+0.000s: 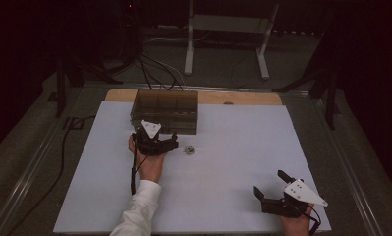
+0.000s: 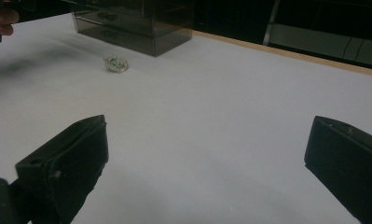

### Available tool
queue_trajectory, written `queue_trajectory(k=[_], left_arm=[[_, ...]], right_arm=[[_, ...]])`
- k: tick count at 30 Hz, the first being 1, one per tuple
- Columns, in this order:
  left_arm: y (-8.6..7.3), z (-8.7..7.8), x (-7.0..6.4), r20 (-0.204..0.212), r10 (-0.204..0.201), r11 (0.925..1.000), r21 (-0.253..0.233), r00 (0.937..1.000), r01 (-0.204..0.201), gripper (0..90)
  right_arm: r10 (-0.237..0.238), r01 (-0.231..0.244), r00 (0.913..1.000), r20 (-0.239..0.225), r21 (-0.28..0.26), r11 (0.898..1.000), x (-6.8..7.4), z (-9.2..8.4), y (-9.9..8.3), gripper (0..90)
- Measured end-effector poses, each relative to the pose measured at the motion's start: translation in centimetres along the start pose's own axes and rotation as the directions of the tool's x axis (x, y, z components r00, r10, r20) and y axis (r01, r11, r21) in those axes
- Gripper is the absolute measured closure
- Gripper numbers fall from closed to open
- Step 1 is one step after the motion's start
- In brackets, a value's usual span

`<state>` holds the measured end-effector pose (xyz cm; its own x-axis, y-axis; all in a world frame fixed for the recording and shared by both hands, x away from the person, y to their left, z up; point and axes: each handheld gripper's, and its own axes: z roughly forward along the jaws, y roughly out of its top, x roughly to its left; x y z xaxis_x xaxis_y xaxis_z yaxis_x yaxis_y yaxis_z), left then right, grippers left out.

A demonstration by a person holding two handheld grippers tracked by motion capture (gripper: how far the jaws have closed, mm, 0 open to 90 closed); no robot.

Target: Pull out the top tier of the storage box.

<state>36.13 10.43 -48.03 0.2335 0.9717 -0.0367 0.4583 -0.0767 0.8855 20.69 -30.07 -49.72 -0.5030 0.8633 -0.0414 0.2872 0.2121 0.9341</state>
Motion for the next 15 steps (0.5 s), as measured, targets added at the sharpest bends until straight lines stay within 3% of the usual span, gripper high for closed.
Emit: queue_trajectory(k=[15], left_arm=[[0.21,-0.65,0.95,0.071,0.008,0.9999,0.013,0.9974,-0.009,0.6]], right_arm=[[0.000,0.000,1.0000,0.000,0.001,1.000,0.02,0.00,-0.02,0.0]])
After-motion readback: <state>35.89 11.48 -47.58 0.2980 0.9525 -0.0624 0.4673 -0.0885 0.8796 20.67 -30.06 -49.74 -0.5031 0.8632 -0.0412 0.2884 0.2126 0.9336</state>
